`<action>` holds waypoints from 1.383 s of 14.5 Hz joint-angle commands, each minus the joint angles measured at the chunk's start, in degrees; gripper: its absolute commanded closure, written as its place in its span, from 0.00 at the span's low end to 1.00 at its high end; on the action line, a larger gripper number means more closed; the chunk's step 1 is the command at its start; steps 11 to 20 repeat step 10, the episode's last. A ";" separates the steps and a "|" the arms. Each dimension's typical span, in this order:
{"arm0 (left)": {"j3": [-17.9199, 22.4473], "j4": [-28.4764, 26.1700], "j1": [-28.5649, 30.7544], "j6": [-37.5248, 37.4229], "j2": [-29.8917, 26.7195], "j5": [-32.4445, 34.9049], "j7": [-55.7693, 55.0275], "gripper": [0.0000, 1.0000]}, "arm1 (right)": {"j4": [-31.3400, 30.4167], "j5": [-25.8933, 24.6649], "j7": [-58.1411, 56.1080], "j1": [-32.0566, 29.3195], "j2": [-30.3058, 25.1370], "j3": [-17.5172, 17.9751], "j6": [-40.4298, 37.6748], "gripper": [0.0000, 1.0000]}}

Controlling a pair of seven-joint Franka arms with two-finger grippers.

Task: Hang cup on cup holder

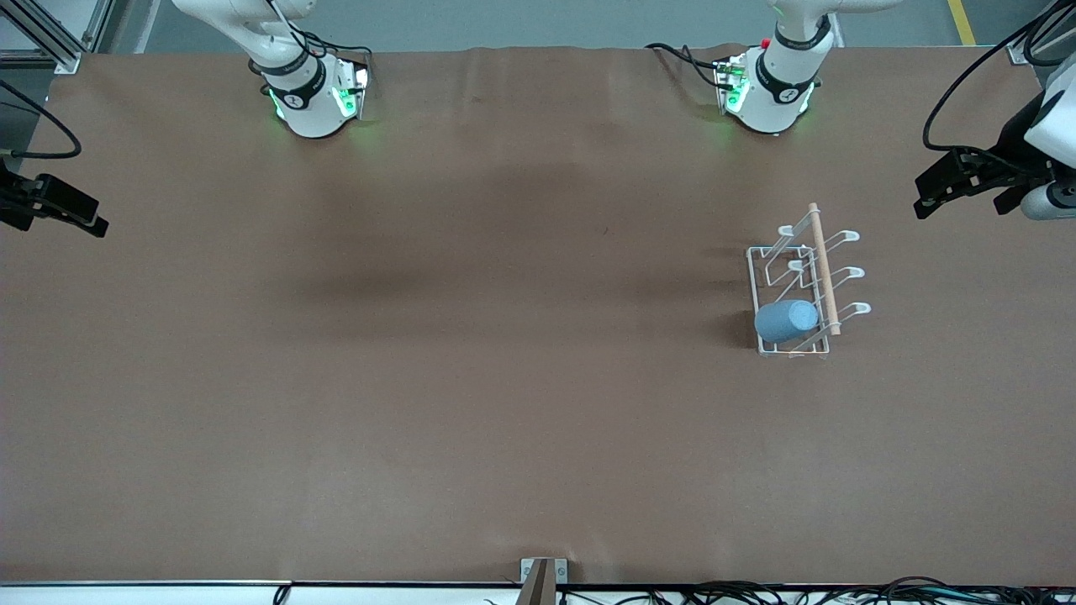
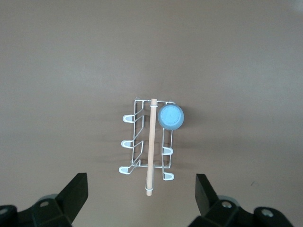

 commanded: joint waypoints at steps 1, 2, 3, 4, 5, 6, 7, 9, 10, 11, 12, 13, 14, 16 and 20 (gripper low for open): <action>-0.52 -0.80 0.56 0.78 -0.87 -1.18 1.11 0.00 | -1.98 -0.37 -0.79 -0.26 -1.69 -0.14 0.24 0.00; -0.52 -0.97 0.47 0.78 -0.87 -1.27 1.38 0.00 | -1.98 -0.37 -0.79 -0.26 -1.69 -0.15 0.32 0.00; -0.52 -0.97 0.47 0.78 -0.87 -1.36 1.46 0.00 | -1.98 -0.37 -0.79 -0.26 -1.69 -0.23 0.32 0.00; -0.52 -0.89 0.56 0.78 -0.87 -1.53 2.16 0.00 | -1.98 -0.37 -0.79 -0.26 -1.69 -0.23 0.32 0.00; -0.52 -0.89 0.47 0.69 -0.87 -1.62 3.30 0.00 | -1.98 -0.37 -0.70 -0.26 -1.69 -0.23 0.50 0.00; -0.52 -0.97 0.47 0.43 -0.87 -1.62 3.66 0.00 | -1.98 -0.37 -0.79 -0.26 -1.61 -0.23 0.76 0.00; -0.52 -0.97 0.56 0.42 -0.87 -1.62 3.66 0.00 | -1.98 -0.29 -0.79 -0.34 -1.60 -0.23 0.76 0.00; -0.43 -0.97 0.56 0.43 -0.87 -1.62 3.84 0.00 | -1.98 -0.29 -0.79 -0.43 -1.60 -0.23 0.50 0.00; -0.43 -0.97 0.56 0.42 -0.87 -1.62 3.84 0.00 | -1.98 -0.29 -0.79 -0.43 -1.60 -0.32 0.59 0.00; -0.43 -0.97 0.56 0.42 -0.87 -1.62 3.84 0.00 | -1.98 -0.29 -0.79 -0.43 -1.60 -0.32 0.59 0.00; -0.43 -0.97 0.56 0.42 -0.87 -1.62 3.84 0.00 | -1.98 -0.29 -0.79 -0.43 -1.60 -0.32 0.59 0.00; -0.43 -0.97 0.56 0.42 -0.87 -1.62 3.84 0.00 | -1.98 -0.29 -0.79 -0.43 -1.60 -0.32 0.59 0.00; -0.43 -0.97 0.56 0.42 -0.87 -1.62 3.84 0.00 | -1.98 -0.29 -0.79 -0.43 -1.60 -0.32 0.59 0.00; -0.43 -0.97 0.56 0.42 -0.87 -1.62 3.84 0.00 | -1.98 -0.29 -0.79 -0.43 -1.60 -0.32 0.59 0.00; -0.43 -0.97 0.56 0.42 -0.87 -1.62 3.84 0.00 | -1.98 -0.29 -0.79 -0.43 -1.60 -0.32 0.59 0.00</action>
